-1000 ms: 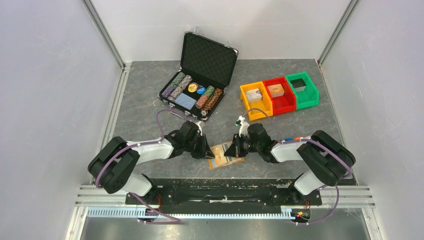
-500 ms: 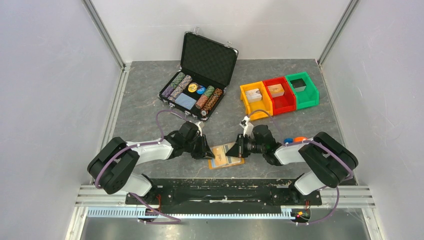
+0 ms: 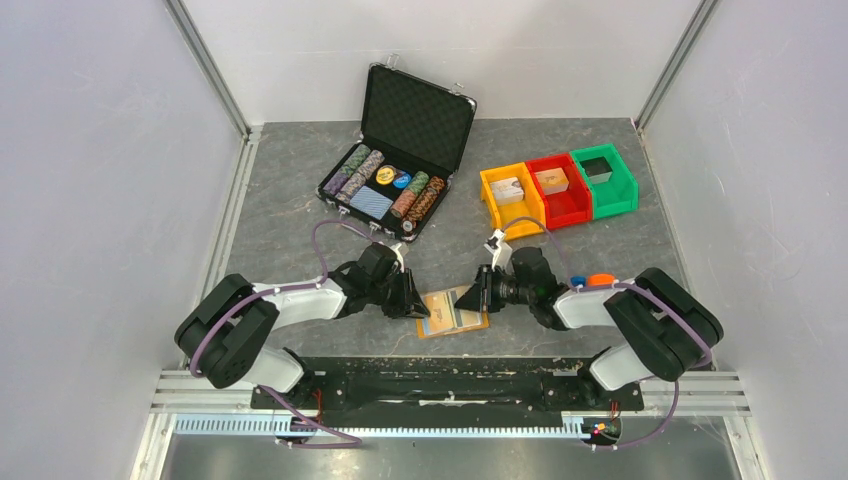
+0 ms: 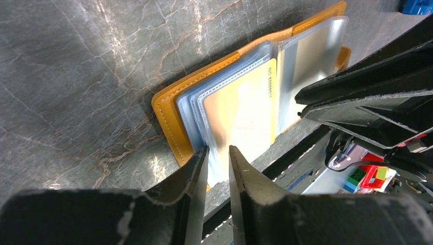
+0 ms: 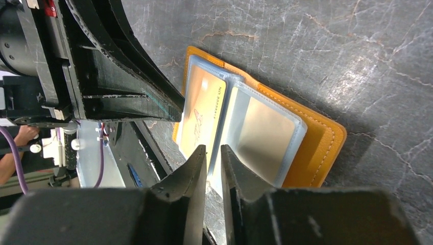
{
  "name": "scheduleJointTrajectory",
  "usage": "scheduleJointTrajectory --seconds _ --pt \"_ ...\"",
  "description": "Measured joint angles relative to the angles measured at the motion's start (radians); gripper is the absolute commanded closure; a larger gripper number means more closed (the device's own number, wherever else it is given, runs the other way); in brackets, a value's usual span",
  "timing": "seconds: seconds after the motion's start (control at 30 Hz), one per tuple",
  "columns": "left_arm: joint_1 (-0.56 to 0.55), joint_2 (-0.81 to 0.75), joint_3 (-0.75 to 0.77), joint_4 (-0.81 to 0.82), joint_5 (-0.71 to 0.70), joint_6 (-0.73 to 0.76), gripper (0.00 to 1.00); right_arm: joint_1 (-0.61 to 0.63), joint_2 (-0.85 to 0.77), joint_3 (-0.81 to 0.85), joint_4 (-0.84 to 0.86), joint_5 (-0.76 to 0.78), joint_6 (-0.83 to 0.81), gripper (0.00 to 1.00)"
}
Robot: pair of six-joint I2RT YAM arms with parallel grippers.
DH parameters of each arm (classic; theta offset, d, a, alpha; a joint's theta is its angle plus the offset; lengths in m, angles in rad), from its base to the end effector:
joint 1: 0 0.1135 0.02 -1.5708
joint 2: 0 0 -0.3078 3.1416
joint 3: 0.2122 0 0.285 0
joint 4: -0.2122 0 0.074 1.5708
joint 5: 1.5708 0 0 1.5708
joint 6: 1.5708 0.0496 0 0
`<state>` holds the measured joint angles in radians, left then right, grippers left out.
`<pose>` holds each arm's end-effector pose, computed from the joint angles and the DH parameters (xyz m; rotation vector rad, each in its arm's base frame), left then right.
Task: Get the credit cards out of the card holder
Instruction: Remove the credit card from the card holder.
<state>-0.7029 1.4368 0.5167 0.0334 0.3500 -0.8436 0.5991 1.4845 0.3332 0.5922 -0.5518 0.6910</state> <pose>0.1962 -0.1886 0.1398 -0.0203 2.7133 -1.0161 0.2003 0.1683 0.1285 -0.2565 2.3308 1.2956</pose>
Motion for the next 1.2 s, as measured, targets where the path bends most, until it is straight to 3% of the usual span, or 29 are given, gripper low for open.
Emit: scheduleJointTrajectory --seconds 0.57,0.67,0.8,1.2 --pt "0.000 0.002 0.000 0.006 0.008 0.000 0.69 0.076 0.078 0.004 0.052 0.014 0.047 0.75" --pt "0.000 0.003 0.000 0.007 0.009 0.000 0.69 0.083 0.081 0.005 0.058 0.027 0.055 0.81" --pt "0.000 0.003 -0.001 0.008 0.010 0.000 0.69 0.085 0.081 0.005 0.058 0.043 0.062 1.00" --pt "0.000 0.003 -0.004 0.010 0.008 0.000 0.69 0.058 0.070 -0.050 0.137 0.049 0.109 1.00"
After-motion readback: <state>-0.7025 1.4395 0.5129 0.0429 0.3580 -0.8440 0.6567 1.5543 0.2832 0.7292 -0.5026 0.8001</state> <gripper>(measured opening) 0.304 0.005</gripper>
